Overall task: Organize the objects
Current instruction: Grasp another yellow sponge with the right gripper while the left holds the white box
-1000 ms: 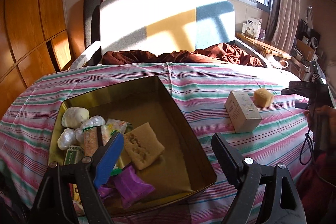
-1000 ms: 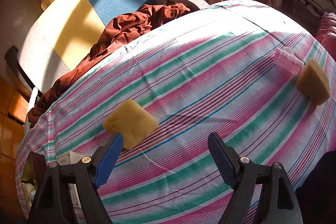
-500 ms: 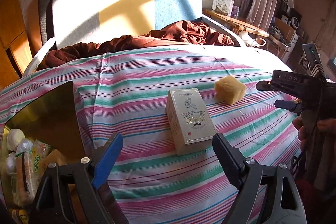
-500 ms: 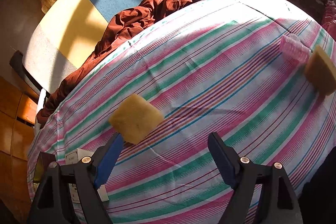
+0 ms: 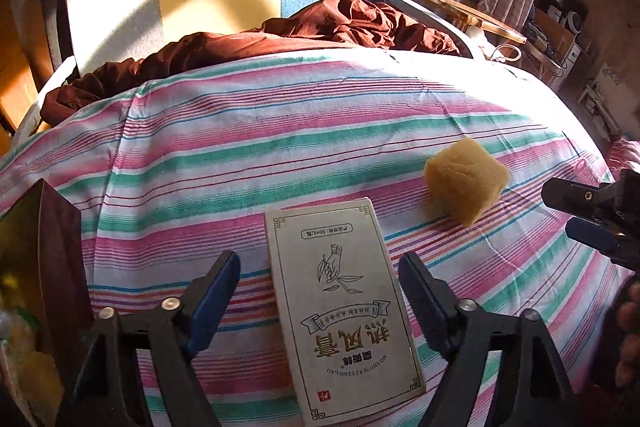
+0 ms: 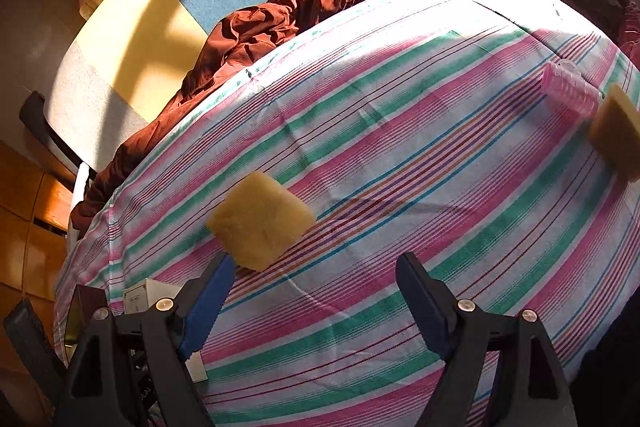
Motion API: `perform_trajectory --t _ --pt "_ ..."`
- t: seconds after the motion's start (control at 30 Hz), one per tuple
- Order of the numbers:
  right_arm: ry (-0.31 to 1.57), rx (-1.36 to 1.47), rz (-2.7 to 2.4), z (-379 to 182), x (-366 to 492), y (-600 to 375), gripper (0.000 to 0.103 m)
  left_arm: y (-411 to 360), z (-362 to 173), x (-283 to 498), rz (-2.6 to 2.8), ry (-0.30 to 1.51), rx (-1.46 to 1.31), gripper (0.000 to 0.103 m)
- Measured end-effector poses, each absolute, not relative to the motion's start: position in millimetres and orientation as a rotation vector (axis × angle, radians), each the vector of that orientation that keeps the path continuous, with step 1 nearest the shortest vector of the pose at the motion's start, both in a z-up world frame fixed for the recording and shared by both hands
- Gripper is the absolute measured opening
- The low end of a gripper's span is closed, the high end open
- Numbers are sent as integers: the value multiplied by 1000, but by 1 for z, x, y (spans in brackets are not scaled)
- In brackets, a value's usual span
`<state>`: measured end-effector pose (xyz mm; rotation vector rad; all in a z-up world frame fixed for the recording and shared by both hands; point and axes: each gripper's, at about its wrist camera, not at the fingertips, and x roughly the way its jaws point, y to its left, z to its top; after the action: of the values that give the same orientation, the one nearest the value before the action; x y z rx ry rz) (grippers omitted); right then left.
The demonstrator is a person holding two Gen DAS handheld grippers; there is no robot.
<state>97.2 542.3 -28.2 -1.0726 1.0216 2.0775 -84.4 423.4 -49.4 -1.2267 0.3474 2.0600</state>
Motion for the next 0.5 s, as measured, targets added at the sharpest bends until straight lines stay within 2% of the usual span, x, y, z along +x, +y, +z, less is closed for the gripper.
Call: perform_trajectory --t 0.07,0.17,0.5 --pt "1021 -1075 2078 -28 97 542 84 416 -56 -84 2047 296 -1251 58" --pt "1007 -1091 2077 -29 95 541 84 403 -56 -67 2058 312 -1179 53" --pt "930 -1149 2090 -32 85 533 84 343 -58 22 2089 350 -994 51"
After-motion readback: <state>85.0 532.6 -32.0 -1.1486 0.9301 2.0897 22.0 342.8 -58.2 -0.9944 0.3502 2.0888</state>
